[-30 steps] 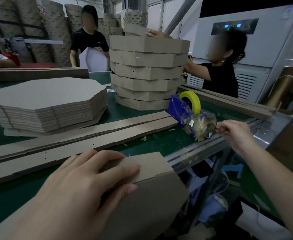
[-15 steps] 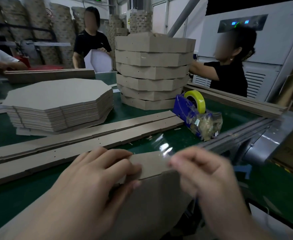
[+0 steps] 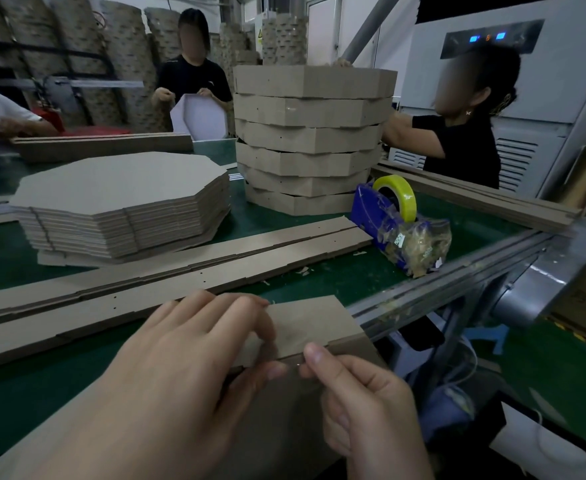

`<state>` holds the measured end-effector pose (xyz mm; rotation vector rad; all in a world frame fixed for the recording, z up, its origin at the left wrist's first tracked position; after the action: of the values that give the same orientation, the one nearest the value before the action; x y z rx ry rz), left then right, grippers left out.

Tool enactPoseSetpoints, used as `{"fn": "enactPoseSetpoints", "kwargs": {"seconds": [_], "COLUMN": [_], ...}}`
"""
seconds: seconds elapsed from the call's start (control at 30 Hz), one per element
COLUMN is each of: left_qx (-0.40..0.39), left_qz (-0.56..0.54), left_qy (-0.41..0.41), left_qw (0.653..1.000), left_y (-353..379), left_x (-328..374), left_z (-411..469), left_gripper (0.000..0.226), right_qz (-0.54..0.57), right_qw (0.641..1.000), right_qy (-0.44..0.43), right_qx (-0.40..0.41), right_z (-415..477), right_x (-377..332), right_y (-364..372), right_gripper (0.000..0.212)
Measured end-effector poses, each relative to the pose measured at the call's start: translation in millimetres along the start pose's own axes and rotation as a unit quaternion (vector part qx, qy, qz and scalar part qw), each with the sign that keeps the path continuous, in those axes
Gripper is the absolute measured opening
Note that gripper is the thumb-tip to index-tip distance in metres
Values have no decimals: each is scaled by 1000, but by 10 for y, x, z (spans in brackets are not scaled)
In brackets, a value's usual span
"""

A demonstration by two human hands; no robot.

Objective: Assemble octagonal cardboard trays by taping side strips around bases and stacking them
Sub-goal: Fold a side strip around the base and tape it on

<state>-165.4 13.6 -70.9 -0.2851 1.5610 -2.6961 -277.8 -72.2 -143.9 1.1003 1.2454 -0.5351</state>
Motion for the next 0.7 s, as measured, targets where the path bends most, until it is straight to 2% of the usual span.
{"fn": "enactPoseSetpoints", "kwargs": {"seconds": [0.13,0.23,0.3,0.5,0.6,0.7], "left_qx": [-9,-20,-20,60,78,67], "left_qz": [29,29,30,84,81,85], "left_qy": [27,10,-4,-116,-105,-99], "left_qw": [999,999,999,988,988,989], "left_y": [10,-16,-39,12,39,-5], "left_x": [-9,-38,-17,163,168,110], "left_z": [-16,-32,-27,52,64,48], "left_gripper": [32,35,36,31,34,35], "right_qz": [-31,-51,-64,-82,-167,-286], "right_qw": [996,985,981,975,968,947], "right_qy": [35,81,83,68,35,-73], "right_qx": [-73,-141,-162,-193,-183,-124], "right_z": [1,-9,1,-8,20,93], "right_x": [-9,-7,-10,-100,-167,-189], "right_y": [-20,-31,-47,47,17,-115], "right_gripper": [41,47,46,34,30,36]}}
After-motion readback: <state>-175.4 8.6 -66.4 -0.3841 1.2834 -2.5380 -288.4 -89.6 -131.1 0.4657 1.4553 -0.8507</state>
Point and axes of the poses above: each hand's wrist, its own z-axis towards the middle knuckle, its own y-axis out of the palm, x = y × z, the point moved 4 cm from there along z, towards the middle knuckle, and after that the axes turned 6 degrees about -y, right-handed, at the moved point
